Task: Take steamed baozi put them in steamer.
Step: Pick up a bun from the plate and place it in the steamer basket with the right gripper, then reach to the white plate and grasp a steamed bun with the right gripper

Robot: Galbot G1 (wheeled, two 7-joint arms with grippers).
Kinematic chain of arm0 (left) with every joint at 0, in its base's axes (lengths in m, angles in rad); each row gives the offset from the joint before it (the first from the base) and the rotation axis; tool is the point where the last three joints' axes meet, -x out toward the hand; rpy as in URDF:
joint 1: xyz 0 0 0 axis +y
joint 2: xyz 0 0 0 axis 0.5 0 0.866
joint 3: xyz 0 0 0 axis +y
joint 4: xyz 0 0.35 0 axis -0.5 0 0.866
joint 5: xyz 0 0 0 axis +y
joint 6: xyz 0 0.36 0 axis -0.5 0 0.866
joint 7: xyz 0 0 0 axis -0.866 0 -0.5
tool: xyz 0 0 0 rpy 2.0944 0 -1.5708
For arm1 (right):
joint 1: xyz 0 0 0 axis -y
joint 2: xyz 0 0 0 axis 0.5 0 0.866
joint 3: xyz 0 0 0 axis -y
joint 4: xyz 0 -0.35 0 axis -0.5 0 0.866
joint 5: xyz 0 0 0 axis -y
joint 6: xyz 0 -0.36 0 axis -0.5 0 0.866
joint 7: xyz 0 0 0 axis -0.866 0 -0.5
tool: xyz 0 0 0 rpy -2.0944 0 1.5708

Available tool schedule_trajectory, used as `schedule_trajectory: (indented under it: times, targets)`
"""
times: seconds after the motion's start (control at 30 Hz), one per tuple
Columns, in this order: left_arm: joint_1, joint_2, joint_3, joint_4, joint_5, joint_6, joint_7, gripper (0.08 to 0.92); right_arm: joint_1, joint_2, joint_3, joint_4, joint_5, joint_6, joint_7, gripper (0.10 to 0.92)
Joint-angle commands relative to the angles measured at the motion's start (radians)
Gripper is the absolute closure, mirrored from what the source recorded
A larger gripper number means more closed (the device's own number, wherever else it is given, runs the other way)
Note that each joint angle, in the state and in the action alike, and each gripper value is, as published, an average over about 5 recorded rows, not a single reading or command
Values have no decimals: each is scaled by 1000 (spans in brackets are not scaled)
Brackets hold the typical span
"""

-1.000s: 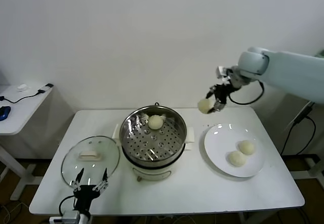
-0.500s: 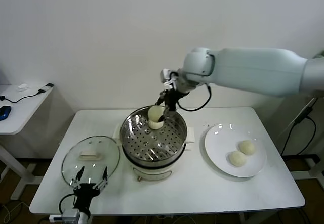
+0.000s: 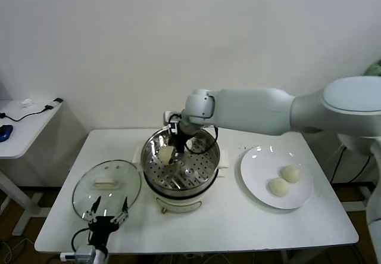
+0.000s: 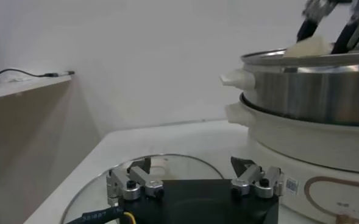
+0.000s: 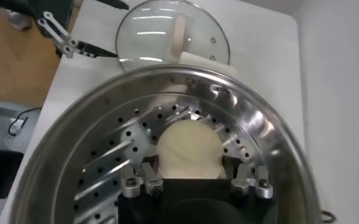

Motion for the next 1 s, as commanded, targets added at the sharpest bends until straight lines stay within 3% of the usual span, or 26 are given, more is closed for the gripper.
schedule_trajectory:
  times: [0.03,0.13,0.3,0.43,0.77,1.0]
  targets:
    - [1,1,0,0,-1,0,0,177,-81,67,18,-86,-12,-14,21,338]
    - [3,2,-1,-3,-2,0,0,177,-62,55,17,-67,-11,-5,8,330]
    - [9,3,-3,-13,-4,2,2,177,11,5,4,-23,-12,40,-47,232]
    - [14,2,-2,-19,-2,2,4,177,118,-65,-18,18,-14,106,-121,205]
    - [18,0,-2,-25,2,-1,4,177,483,-426,-276,218,-45,239,-343,203]
    - [16,2,-6,-11,3,-9,2,177,552,-696,-506,314,-264,287,-366,203]
